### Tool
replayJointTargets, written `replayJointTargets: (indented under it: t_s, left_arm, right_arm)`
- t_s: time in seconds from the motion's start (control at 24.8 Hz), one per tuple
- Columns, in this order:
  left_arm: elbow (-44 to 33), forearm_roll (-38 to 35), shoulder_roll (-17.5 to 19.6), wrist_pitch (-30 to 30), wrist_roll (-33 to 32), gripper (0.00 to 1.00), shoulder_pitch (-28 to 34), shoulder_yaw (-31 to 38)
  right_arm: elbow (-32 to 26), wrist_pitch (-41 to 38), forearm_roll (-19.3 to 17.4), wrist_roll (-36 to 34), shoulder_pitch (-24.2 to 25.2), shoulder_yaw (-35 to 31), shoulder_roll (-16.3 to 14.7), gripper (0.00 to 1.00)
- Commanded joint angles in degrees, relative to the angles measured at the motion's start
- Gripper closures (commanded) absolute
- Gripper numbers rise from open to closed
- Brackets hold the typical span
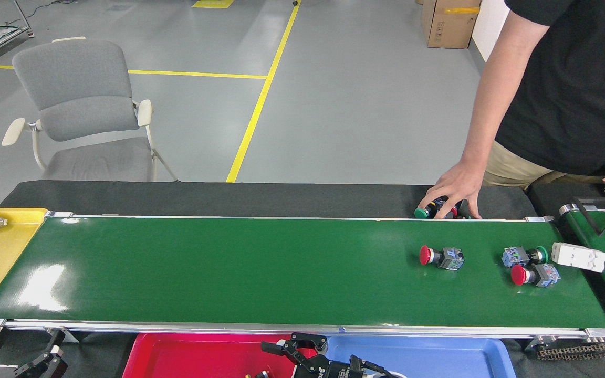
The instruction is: Pick switch part from conveyor to tray
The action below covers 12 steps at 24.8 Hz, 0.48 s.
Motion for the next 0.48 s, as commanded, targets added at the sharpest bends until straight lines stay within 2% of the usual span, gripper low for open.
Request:
replayJointTargets:
  t_s: [0.0,0.04,0.08,0.12,0.16,0.24,0.44]
  left_arm:
    - [-0.4,0.06,0.85,-0.02,0.33,0.0,-0.09,0.2]
    - [-0.4,0.06,0.67,-0.02,0.33,0.0,-0.09,0.2]
    - [-0.48,0.06,0.5,-0.02,0.33,0.0,-0.09,0.2]
    - [-0.48,0.06,0.41,-0.02,0.33,0.0,-0.09,0.2]
    - [-0.22,0.15,0.32,-0.02,0.33,0.0,0.0,0.37]
    - [-0.22,0.15,0.41,-0.02,0.41,0.0,0.09,0.63]
    - [-0.13,0.15,0.58,-0.02,0.42,0.0,0.09,0.63]
  right_arm:
    - [-4.02,1.17,-1.5,-0.49,4.18,-11.4,0.52,0.02]
    - [-5.7,2.93,-1.68,-0.58,6.82,-16.35,1.58,0.02]
    - [-7.63,6.09,-1.68,-1.28,10.69,-22.23,3.95,0.02]
    - [-9.12,9.87,-1.68,-2.77,13.77,-26.37,4.74,0.04]
    - [-10.18,13.83,-1.77,-4.88,15.88,-28.39,3.69,0.05]
    - [-10.44,19.45,-1.68,-6.47,17.11,-28.48,2.89,0.05]
    - [-10.35,23.76,-1.06,-6.55,16.31,-28.39,2.72,0.05]
